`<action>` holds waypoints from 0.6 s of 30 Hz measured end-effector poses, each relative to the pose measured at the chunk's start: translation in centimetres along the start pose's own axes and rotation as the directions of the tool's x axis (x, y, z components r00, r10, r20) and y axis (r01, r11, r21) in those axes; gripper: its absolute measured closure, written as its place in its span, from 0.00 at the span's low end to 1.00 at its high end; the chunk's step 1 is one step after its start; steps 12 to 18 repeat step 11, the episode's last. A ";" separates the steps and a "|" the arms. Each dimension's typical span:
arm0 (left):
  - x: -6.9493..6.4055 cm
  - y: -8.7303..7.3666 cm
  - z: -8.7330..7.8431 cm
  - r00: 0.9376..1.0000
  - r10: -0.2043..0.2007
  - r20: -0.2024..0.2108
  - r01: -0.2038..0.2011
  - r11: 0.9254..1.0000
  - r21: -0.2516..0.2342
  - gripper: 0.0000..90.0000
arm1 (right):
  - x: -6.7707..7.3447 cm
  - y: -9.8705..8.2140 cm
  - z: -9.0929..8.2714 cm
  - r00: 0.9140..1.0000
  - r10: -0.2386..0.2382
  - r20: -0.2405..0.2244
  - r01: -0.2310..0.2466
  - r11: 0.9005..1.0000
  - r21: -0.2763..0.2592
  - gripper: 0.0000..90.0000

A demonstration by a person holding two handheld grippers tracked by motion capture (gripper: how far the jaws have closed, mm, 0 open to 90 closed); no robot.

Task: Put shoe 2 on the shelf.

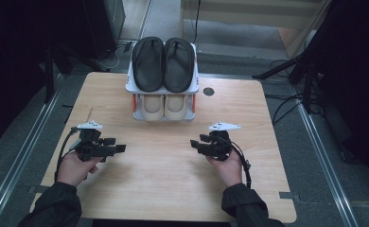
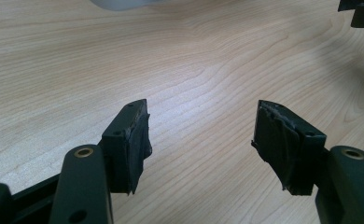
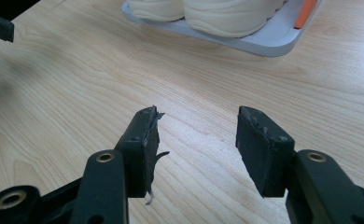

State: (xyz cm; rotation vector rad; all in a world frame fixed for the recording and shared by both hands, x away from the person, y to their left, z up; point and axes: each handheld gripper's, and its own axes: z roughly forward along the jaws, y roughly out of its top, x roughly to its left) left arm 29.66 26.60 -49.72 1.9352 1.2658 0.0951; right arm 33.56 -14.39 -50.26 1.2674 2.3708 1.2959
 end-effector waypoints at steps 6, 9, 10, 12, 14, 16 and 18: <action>0.0 0.0 0.2 1.000 0.009 -0.004 -0.008 1.000 0.018 0.40 | 0.0 0.0 0.0 1.000 -0.001 0.000 0.001 1.000 0.001 0.52; 0.0 -0.1 0.5 1.000 0.007 -0.012 -0.006 1.000 0.030 0.38 | 0.0 0.0 0.0 1.000 -0.007 -0.002 0.007 1.000 0.002 0.50; -0.2 -0.1 0.7 1.000 -0.007 -0.024 0.007 1.000 0.027 0.35 | 0.0 0.0 0.1 1.000 -0.009 -0.004 0.009 1.000 0.003 0.50; -0.2 -0.1 0.8 1.000 0.001 -0.025 0.000 0.999 0.034 0.31 | 0.1 0.0 0.1 1.000 -0.013 -0.001 0.013 1.000 0.004 0.49; -0.2 -0.1 0.8 1.000 0.001 -0.025 0.000 0.999 0.034 0.31 | 0.1 0.0 0.1 1.000 -0.013 -0.001 0.013 1.000 0.004 0.49; -0.2 -0.1 0.8 1.000 0.001 -0.025 0.000 0.999 0.034 0.31 | 0.1 0.0 0.1 1.000 -0.013 -0.001 0.013 1.000 0.004 0.49; -0.2 -0.1 0.8 1.000 0.001 -0.025 0.000 0.999 0.034 0.31 | 0.1 0.0 0.1 1.000 -0.013 -0.001 0.013 1.000 0.004 0.49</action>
